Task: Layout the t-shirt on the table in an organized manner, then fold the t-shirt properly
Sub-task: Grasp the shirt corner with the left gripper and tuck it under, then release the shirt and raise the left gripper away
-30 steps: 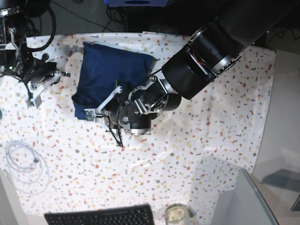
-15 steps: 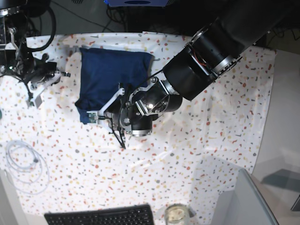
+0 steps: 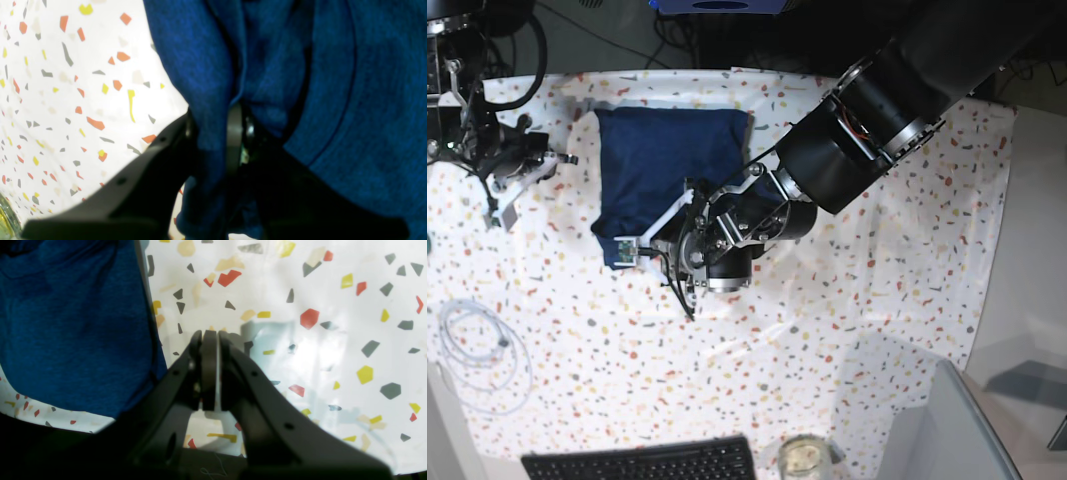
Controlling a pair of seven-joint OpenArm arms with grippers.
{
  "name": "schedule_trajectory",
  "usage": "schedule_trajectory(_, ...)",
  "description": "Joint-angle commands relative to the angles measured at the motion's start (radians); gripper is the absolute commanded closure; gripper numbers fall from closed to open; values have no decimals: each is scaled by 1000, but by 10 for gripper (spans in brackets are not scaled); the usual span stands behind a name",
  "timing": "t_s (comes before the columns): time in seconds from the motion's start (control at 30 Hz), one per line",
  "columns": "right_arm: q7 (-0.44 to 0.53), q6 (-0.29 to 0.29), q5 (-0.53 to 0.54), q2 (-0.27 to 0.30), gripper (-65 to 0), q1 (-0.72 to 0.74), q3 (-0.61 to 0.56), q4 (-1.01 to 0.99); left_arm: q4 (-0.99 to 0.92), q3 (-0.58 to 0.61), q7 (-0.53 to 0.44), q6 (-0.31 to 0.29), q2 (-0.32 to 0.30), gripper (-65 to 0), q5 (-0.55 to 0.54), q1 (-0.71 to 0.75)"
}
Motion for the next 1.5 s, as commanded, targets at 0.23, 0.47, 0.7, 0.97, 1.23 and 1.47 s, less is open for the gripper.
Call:
schedule_trajectory(0.23, 11, 3, 8, 14, -8, 9, 4, 14, 19, 3, 4, 5, 11, 0, 15, -31)
schedule_trajectory(0.47, 11, 3, 8, 14, -8, 9, 4, 14, 45, -4, 3, 5, 11, -316, 8, -55)
schedule_trajectory(0.7, 11, 3, 8, 14, -8, 9, 4, 14, 146, -4, 4, 5, -6, -512, 8, -64)
schedule_trajectory(0.97, 11, 3, 9, 14, -6, 4, 3, 47, 301, -124, 113, 5, -18, -510, 8, -28)
schedule_trajectory(1.23, 2, 43, 9, 3, -5, -34, -71, 225, 524, -280, 187, 5, -104, -232, 6, 95)
schedule_trajectory(1.47, 10, 66, 8, 1, -5, -76, -258, 337, 713, -751, 204, 5, -129, 0, 6, 427)
